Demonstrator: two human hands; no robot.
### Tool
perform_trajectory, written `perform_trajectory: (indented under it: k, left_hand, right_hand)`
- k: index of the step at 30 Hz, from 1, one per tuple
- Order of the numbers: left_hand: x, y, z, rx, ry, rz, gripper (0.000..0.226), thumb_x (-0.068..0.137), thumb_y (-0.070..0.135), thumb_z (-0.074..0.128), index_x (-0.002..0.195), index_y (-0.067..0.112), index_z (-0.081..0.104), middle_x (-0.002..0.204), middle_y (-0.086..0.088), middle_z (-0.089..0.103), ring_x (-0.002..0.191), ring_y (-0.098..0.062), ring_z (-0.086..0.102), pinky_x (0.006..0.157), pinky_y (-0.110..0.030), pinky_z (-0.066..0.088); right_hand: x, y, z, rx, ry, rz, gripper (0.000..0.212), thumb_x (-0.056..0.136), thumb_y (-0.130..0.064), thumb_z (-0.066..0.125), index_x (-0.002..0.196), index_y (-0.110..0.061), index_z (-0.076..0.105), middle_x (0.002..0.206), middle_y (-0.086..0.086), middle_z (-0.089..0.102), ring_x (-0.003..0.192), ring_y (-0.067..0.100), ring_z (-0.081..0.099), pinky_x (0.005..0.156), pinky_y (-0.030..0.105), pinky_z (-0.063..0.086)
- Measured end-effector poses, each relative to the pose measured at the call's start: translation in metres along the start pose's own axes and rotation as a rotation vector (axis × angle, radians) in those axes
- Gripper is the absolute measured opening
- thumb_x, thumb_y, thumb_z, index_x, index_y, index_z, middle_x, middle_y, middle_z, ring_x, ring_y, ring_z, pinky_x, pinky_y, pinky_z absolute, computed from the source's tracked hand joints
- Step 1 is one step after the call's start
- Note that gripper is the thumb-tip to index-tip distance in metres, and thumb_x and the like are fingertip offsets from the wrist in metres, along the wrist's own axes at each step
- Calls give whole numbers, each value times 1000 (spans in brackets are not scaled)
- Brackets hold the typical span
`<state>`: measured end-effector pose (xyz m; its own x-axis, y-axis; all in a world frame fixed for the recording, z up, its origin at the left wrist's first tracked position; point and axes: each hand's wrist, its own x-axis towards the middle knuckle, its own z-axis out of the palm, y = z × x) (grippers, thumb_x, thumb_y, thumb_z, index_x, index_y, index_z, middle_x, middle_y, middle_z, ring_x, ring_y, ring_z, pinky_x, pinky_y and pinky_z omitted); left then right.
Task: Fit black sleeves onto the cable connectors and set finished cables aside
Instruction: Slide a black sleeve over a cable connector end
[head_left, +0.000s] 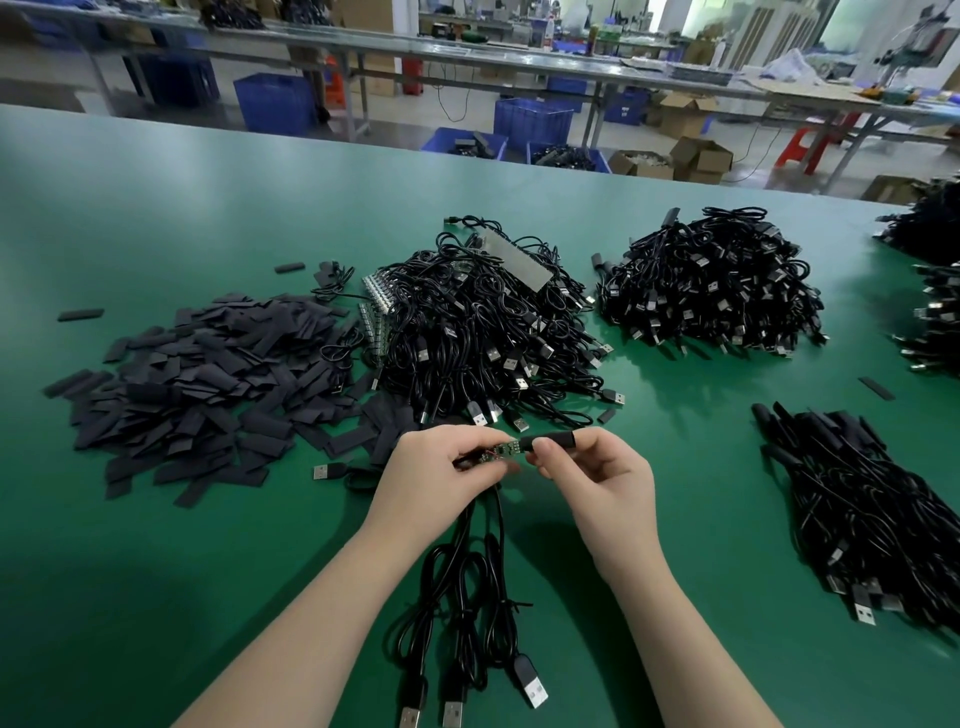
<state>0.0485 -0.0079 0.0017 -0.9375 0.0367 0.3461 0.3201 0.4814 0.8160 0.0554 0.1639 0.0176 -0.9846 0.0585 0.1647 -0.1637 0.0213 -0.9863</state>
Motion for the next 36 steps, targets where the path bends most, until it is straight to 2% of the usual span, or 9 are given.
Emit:
perform_trajectory:
  k: [4,7,11,16,21,27,30,32,36]
  left_hand:
    - [-1,2,-1,3,15,14,50,78,23,78,88,69,62,81,33,68,73,7,65,67,-9,49]
    - [0,0,0,-11,17,-12,39,79,27,78,97,59,64,83,33,68,74,7,65,68,-8,48]
    - [0,-3,1,-12,-27,-5,27,80,30,77,99,47,70,83,29,70,74,3,65,67,-11,48]
    - [0,0,0,-6,-19,22,36,80,31,78,101,55,63,85,31,69,76,3,66,68,-14,50]
    - [1,-4,1,-24,-44,-30,19,80,35,78,98,40,75,83,25,71,77,-1,67,69,-17,51]
    - [1,-3,1,-28,-32,-40,20,78,32,79,94,42,74,82,25,70,74,1,66,67,-15,50]
    - [0,-2,3,-48,-55,-53,20,78,38,75,96,47,70,82,23,71,72,-3,66,68,-25,53]
    - [0,-2,3,-53,-67,-65,19,78,40,74,96,44,71,82,22,71,73,-5,66,70,-30,55]
    - [1,-4,3,-72,-60,-84,18,80,38,77,98,35,77,84,21,72,76,-1,67,72,-26,55]
  right_hand:
    - [0,-2,1,4,-22,0,24,82,-7,77,66,-25,71,73,4,73,67,10,66,67,21,55]
    - [-1,-2,0,7,-43,-1,28,83,-6,77,65,-27,70,72,1,73,66,10,66,68,23,55]
    - [-2,-2,0,18,-43,-23,22,81,-2,77,76,-23,73,76,-2,75,70,7,69,67,16,53]
    - [-2,0,-2,-54,-58,-90,23,79,-1,78,84,-22,74,80,-9,75,73,3,69,68,12,51]
    - [1,-2,-6,-73,-106,-95,22,79,-1,78,81,-22,74,79,-7,75,72,4,70,67,12,50]
    - [0,-1,-6,-47,-102,-65,20,80,-1,77,82,-21,73,78,-2,75,75,11,72,70,18,55]
    - [1,0,-5,-33,-91,-40,18,81,-3,76,86,-20,73,79,1,76,78,17,74,73,21,57]
    - [1,0,-6,-26,-100,-24,16,83,-2,75,87,-17,72,78,0,76,77,15,74,71,20,56]
    - [1,-2,-7,-11,-147,-13,15,84,1,72,86,-14,71,74,-3,75,73,9,73,68,15,53]
